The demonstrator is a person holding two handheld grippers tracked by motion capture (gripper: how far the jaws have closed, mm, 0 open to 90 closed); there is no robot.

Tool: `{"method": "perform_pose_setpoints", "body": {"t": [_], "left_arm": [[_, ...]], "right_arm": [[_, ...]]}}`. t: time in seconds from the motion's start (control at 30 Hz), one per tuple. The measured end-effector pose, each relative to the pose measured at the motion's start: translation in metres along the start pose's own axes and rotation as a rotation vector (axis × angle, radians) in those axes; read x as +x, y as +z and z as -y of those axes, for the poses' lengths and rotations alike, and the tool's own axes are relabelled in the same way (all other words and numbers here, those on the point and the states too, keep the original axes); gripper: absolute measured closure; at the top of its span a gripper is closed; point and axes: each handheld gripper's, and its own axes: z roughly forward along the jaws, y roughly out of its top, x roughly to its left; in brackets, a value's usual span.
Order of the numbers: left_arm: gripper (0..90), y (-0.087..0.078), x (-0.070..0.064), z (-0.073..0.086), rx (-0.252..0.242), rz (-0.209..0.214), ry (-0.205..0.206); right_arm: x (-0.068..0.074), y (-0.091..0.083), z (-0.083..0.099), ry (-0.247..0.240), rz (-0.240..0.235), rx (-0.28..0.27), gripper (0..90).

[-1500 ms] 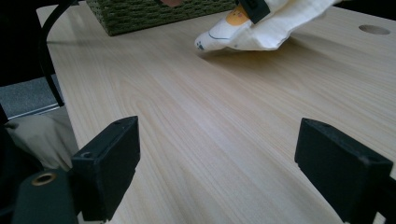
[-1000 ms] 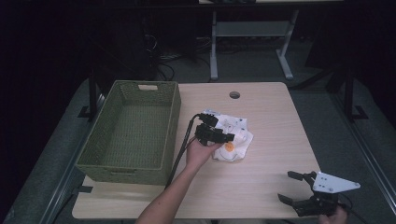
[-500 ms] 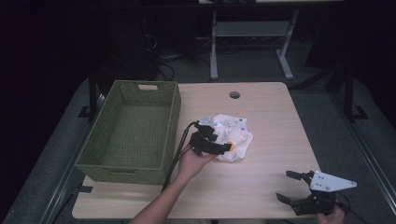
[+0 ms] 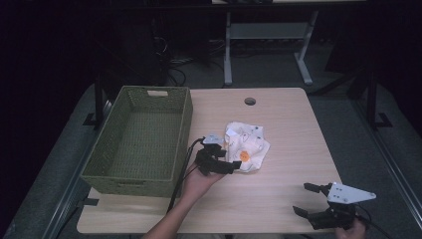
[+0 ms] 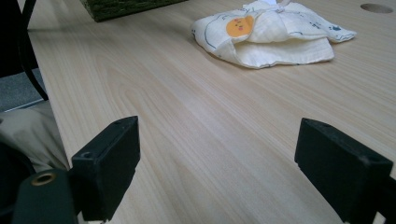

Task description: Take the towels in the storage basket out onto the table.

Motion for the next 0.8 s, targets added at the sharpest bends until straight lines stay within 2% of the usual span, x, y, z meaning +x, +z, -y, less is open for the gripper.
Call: {"method": "perform_pose_setpoints", "body": {"t": [0.13,0.27,0.4,0.8], "left_arm": [[25.1,-0.005,-0.005,0.005,0.000,0.013,0.020],[25.1,-0.009,-0.009,0.010,-0.006,0.009,0.044],[25.2,-0.013,-0.011,0.017,-0.019,0.027,0.033],[25.2,-0.028,-0.016,0.039,-0.030,0.020,0.048]], "right_arm": [[0.000,0.001,0.000,0.002,0.002,0.003,13.8],[0.000,0.000,0.000,0.000,0.004,0.001,13.8],[0.000,0.000,0.000,-0.001,0.005,0.004,13.8],[0.001,-0.001,0.001,0.005,0.009,0.011,13.8]]}}
